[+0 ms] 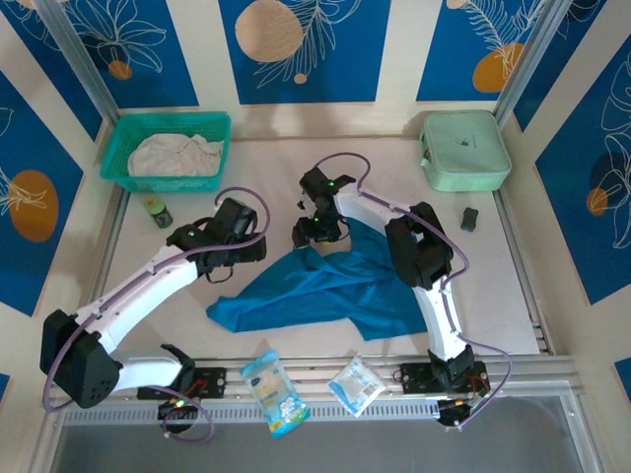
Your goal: Fold and stack the t-shirts
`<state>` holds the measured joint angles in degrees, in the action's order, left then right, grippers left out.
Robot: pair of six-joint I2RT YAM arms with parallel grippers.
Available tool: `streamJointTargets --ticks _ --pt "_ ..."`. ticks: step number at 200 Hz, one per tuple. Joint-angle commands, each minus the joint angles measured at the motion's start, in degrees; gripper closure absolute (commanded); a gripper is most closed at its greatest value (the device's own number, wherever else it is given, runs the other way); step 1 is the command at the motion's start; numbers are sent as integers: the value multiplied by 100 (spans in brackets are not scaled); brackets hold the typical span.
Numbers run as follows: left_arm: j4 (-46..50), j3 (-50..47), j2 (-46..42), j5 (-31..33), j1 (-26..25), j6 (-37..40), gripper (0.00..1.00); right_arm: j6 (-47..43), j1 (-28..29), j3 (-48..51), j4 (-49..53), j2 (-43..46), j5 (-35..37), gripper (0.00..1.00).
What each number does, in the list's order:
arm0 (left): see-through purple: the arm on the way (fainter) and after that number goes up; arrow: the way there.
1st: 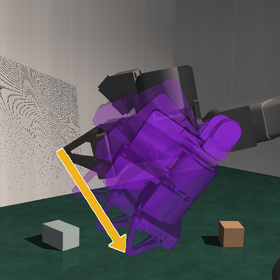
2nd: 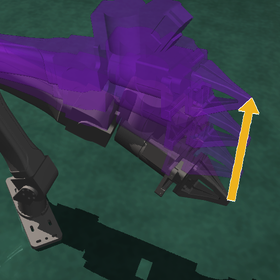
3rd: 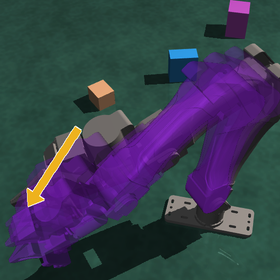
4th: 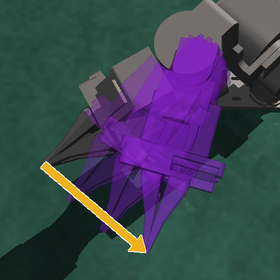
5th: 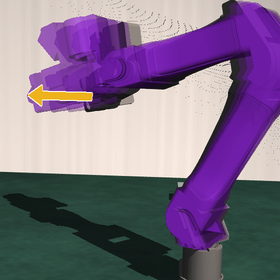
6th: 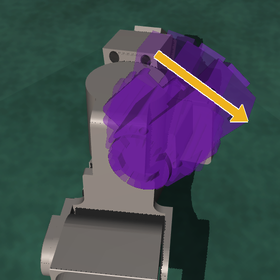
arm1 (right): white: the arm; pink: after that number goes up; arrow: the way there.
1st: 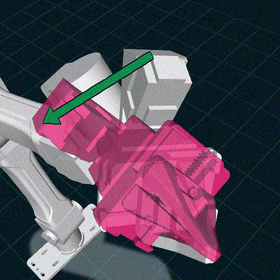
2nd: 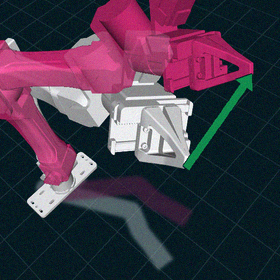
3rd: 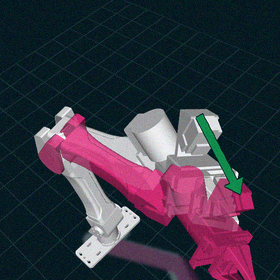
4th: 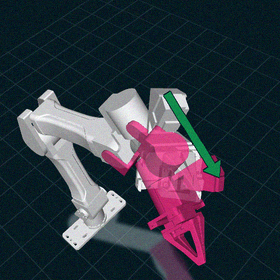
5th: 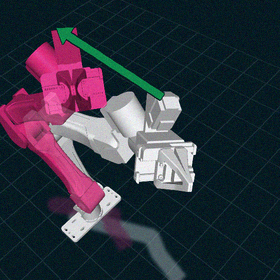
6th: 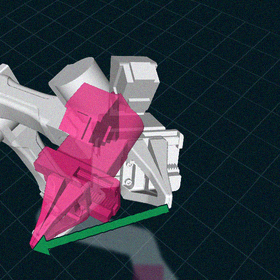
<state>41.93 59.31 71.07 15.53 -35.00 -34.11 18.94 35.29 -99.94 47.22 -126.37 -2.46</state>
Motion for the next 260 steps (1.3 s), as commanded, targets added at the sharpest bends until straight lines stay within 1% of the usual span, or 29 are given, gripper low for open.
streamJointTargets --ticks 1,20,28,43,58,68,77,84,111,123,182,192,203,215,228,240,260 --pt "186 -100 -146 95 42 28 25 -84 24 -268 202 -50 -546 48" --pt "148 -141 -164 65 55 11 26 -76 55 -274 195 -55 -650 58" --pt "133 -133 -159 64 55 5 26 -85 65 -289 211 -48 -659 65" --pt "122 -122 -154 31 68 8 27 -88 66 -324 235 -29 -677 81" --pt "105 -104 -144 9 64 11 27 -102 66 -379 259 11 -703 91" --pt "117 -97 -134 3 64 20 27 -114 57 -438 286 28 -708 96" --pt "122 -95 -129 2 64 25 27 -123 57 -519 349 42 -690 96" --pt "122 -104 -133 0 65 20 27 -129 48 -594 413 35 -662 95" --pt "130 -143 -160 3 73 10 27 -173 45 -770 622 -22 -516 72" --pt "128 -161 -165 -3 73 2 27 -190 48 -798 681 -70 -471 67" --pt "108 -183 -155 -41 81 12 27 -210 59 -677 745 -326 -517 61" --pt "102 -175 -148 -41 81 15 27 -208 65 -642 720 -345 -543 62" --pt "103 -174 -141 -41 81 16 27 -214 75 -610 701 -353 -587 67" --pt "96 -174 -129 -50 81 14 27 -208 83 -613 689 -354 -607 77" --pt "83 -174 -114 -59 85 13 27 -206 91 -631 683 -332 -608 90" --pt "56 -184 -110 -76 88 32 27 -185 92 -646 644 -266 -585 100" --pt "-159 -183 -94 -236 92 261 27 -142 67 -598 493 -11 -588 100"
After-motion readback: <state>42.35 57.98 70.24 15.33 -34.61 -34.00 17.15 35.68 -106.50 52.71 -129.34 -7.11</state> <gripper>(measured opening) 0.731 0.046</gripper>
